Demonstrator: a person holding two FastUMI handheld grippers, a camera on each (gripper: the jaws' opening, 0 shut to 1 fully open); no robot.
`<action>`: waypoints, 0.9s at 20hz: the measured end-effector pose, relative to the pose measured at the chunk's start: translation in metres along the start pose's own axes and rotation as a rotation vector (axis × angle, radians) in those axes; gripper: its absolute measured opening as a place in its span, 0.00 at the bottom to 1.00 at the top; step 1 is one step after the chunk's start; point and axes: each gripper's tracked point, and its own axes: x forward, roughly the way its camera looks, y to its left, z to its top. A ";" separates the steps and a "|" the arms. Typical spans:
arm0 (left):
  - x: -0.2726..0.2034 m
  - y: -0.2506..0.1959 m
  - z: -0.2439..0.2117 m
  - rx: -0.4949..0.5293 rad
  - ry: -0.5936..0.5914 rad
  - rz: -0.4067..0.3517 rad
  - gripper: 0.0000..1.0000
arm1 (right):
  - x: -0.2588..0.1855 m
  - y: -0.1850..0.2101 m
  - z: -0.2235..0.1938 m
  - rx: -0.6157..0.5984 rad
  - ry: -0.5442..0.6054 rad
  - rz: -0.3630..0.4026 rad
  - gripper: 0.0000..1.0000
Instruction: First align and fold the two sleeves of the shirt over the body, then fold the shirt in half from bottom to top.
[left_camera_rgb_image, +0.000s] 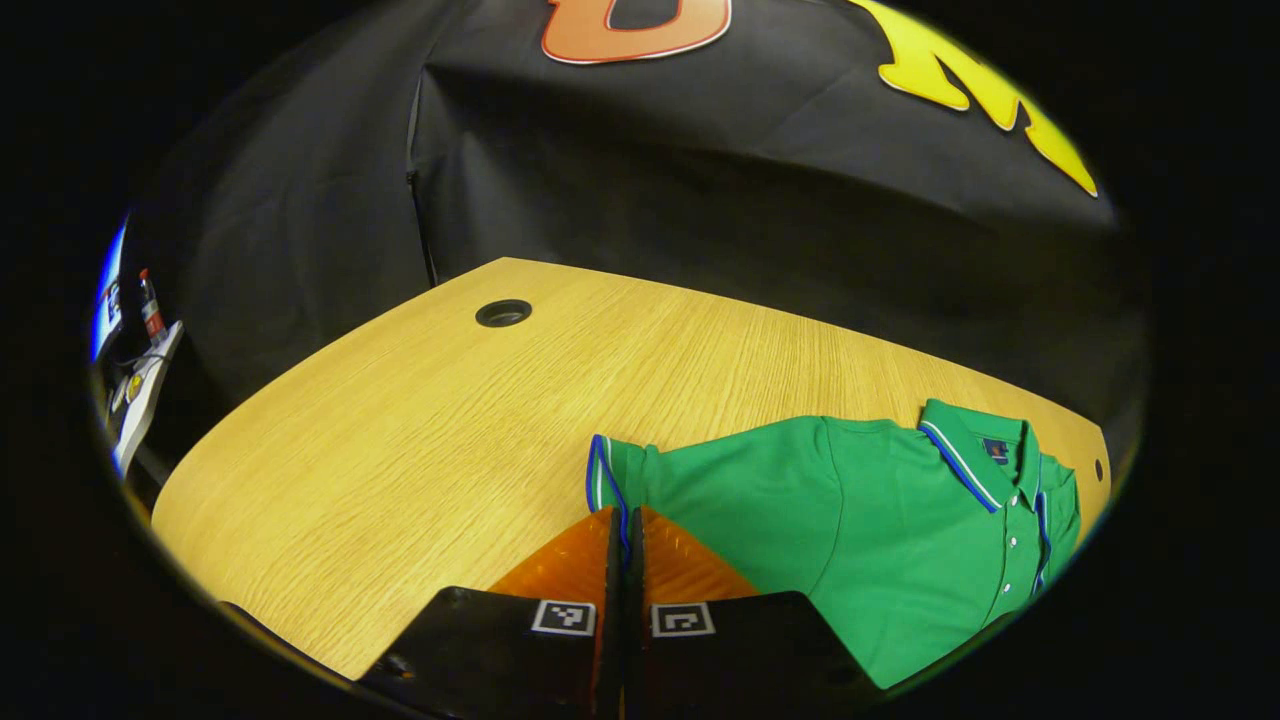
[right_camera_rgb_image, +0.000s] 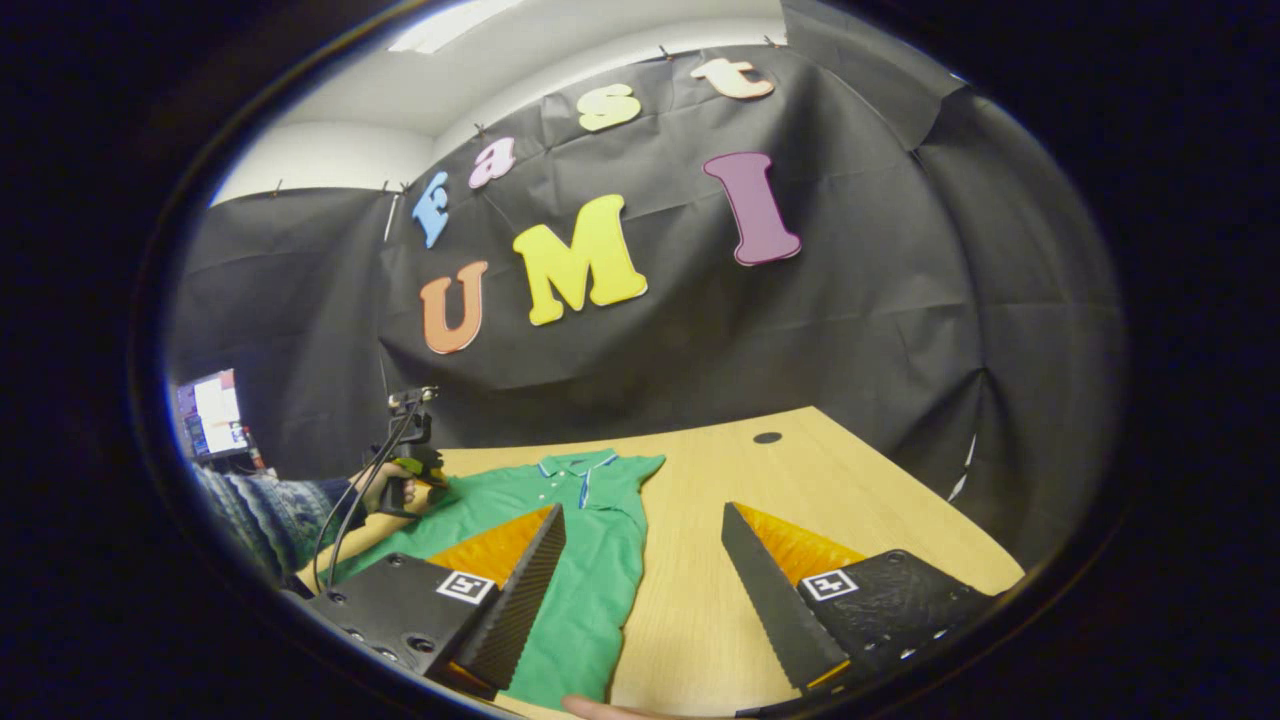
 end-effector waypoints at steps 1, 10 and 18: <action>-0.005 -0.008 0.009 0.015 -0.018 -0.009 0.08 | -0.001 0.000 -0.001 -0.002 -0.003 0.000 0.95; -0.063 -0.126 0.066 0.201 -0.153 -0.167 0.09 | 0.002 -0.006 -0.003 -0.009 0.019 -0.042 0.95; -0.105 -0.151 0.058 0.145 -0.168 -0.242 1.00 | -0.018 -0.011 -0.002 -0.020 0.032 -0.089 0.95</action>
